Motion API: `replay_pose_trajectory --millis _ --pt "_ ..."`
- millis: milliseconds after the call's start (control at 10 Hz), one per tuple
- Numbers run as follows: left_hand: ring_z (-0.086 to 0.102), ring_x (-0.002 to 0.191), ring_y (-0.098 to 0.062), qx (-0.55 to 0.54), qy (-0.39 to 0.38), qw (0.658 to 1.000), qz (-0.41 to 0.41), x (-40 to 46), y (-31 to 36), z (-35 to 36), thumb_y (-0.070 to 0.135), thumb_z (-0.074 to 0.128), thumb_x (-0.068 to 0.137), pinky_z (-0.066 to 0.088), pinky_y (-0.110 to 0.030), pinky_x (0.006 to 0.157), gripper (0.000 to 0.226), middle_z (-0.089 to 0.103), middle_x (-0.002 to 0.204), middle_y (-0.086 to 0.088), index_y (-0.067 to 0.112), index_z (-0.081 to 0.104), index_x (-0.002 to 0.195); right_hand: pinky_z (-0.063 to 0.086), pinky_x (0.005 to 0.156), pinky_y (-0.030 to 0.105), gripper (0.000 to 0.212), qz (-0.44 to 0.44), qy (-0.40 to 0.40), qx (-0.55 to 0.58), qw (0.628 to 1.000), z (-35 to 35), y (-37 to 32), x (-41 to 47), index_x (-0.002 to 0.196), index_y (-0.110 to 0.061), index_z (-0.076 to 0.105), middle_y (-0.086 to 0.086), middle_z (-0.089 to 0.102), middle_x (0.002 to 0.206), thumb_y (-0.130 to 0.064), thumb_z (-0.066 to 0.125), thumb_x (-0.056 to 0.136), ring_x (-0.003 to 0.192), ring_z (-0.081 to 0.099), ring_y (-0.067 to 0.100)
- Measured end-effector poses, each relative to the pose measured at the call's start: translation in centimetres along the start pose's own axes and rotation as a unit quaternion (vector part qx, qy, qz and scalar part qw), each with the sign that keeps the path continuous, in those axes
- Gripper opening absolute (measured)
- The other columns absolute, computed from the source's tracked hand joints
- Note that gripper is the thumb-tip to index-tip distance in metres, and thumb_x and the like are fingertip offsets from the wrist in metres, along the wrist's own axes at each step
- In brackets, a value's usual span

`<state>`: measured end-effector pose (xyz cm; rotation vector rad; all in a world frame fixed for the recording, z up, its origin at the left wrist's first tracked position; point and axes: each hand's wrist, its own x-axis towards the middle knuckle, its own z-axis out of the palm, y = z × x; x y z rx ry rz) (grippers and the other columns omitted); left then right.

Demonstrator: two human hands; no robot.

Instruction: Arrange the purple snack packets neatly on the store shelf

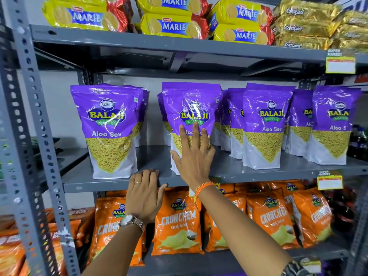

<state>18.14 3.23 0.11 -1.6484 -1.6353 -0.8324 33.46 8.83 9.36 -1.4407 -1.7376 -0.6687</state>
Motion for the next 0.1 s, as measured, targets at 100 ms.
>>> replay_pose_trajectory --millis 100 --pt "0.055 0.100 -0.030 -0.010 -0.001 1.000 -0.003 0.10 0.18 -0.04 0.050 0.036 0.100 0.042 -0.045 0.095 0.046 0.060 0.113 -0.007 0.015 0.059 0.120 0.044 0.105 0.062 0.089 -0.021 -0.020 0.014 0.999 -1.12 0.08 -0.46 0.164 -0.033 0.010 0.014 0.008 0.174 -0.073 0.048 0.094 0.155 0.022 0.042"
